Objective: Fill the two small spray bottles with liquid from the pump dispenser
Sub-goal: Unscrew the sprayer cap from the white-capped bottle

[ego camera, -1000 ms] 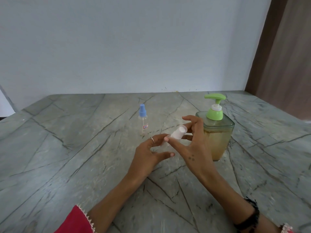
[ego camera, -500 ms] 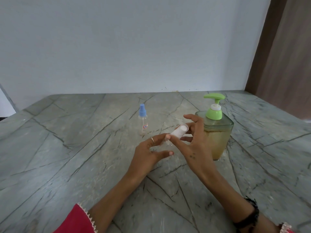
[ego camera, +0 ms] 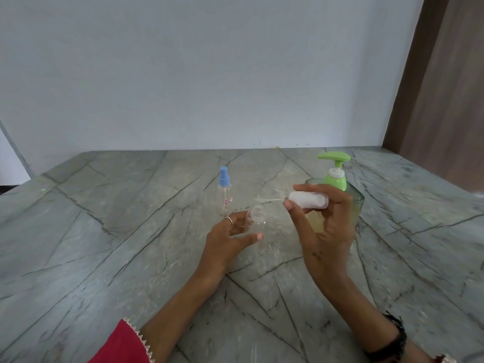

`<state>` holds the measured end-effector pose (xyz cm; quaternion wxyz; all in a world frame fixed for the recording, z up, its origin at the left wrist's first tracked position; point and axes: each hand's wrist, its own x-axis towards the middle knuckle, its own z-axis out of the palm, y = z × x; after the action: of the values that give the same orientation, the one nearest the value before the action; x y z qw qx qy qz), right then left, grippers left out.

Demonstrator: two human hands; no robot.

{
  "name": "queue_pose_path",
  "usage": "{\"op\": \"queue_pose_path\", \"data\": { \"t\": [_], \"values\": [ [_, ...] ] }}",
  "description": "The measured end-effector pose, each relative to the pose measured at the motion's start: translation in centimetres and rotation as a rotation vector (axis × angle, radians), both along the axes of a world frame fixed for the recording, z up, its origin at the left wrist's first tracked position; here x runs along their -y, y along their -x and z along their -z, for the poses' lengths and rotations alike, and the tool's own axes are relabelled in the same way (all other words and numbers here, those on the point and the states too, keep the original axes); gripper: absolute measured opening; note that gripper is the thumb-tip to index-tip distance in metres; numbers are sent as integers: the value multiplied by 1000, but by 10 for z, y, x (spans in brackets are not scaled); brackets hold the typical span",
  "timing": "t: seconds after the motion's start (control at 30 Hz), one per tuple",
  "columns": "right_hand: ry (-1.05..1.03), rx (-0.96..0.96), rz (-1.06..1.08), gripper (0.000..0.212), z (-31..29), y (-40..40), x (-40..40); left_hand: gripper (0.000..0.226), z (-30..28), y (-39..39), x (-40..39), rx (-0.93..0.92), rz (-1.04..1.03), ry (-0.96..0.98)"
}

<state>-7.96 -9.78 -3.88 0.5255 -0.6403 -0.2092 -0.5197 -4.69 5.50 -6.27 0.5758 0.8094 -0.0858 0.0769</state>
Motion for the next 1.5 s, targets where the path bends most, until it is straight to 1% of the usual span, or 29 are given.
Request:
{"op": "queue_pose_path", "data": {
  "t": [0.07,0.13,0.27,0.37,0.47,0.53,0.67,0.87,0.97,1.03,1.13,1.33,1.5],
  "values": [
    [-68,-15,5,51,-1,1,0,37,0,-1,-2,-8,-16,33],
    [-89,-50,-14,44,0,-1,-1,37,0,0,-2,-13,-26,42],
    [9,-168,-25,21,8,-7,-1,36,-1,2,-1,-26,5,32],
    [58,-253,-43,14,8,-10,-5,40,-2,3,-1,-58,32,37],
    [81,-363,-101,21,8,-12,-12,42,-2,3,-1,-64,8,22],
    [73,-461,-140,20,6,-17,-17,43,-2,3,-1,-70,-11,9],
    [-75,-560,-194,24,-2,-31,-26,45,-1,3,0,-58,-21,-12],
    [-64,-746,-174,40,-3,-62,-32,44,0,4,1,-43,-18,-9],
    [-42,-837,-108,35,5,-83,-31,44,1,4,1,-29,-13,-1],
    [-65,-870,-80,31,14,-93,-28,45,2,2,1,-11,-20,-4],
    [-73,-893,-70,32,23,-101,-25,45,3,0,0,8,-25,-5],
    [41,-898,-61,35,26,-110,-23,46,5,-3,1,18,-13,-13],
    [61,-874,-53,33,31,-111,-24,47,6,-4,2,19,-11,-8]
  ]
}}
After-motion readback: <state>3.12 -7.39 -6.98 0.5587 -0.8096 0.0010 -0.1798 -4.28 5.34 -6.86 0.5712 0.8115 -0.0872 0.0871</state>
